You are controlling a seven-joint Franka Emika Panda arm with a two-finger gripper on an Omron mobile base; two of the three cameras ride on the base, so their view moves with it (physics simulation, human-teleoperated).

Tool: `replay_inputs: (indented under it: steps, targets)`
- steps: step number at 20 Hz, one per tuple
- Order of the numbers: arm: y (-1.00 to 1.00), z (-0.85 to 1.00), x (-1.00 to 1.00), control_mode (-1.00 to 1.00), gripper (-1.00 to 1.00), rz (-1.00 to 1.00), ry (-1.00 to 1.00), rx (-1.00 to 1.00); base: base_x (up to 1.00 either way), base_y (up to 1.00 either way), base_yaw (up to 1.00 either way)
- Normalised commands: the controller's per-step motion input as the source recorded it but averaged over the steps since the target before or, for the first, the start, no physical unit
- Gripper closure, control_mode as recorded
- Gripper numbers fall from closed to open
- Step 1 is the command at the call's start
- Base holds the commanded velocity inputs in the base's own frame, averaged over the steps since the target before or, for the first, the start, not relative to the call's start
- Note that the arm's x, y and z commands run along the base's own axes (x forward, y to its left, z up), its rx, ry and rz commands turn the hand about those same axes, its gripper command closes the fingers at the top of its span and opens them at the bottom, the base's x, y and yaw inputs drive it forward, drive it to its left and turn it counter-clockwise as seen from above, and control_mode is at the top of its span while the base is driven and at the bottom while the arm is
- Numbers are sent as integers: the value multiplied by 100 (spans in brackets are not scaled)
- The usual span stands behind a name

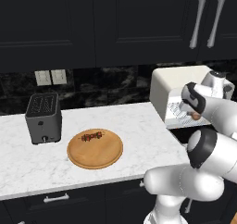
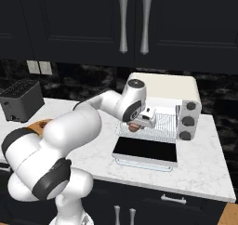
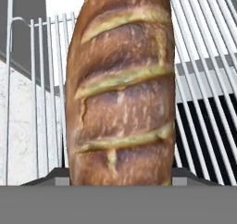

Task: Pick up the kebab skewer and baguette bread, and place them inside the toaster oven. Close the toaster oven door and start by setting the timer.

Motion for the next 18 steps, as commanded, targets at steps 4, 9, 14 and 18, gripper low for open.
replay_inputs:
  steps: [4,9,14,18]
  targets:
    - [0,-20,28,-100,100,6,0,6,0,0,0]
    - [0,-33,23,-100,100,6,0,7,0,0,0]
    - [0,-27,3,-100,100,7,0,6,0,0,0]
    - [0,-59,-70,-100,100,2,0,0,0,0,0]
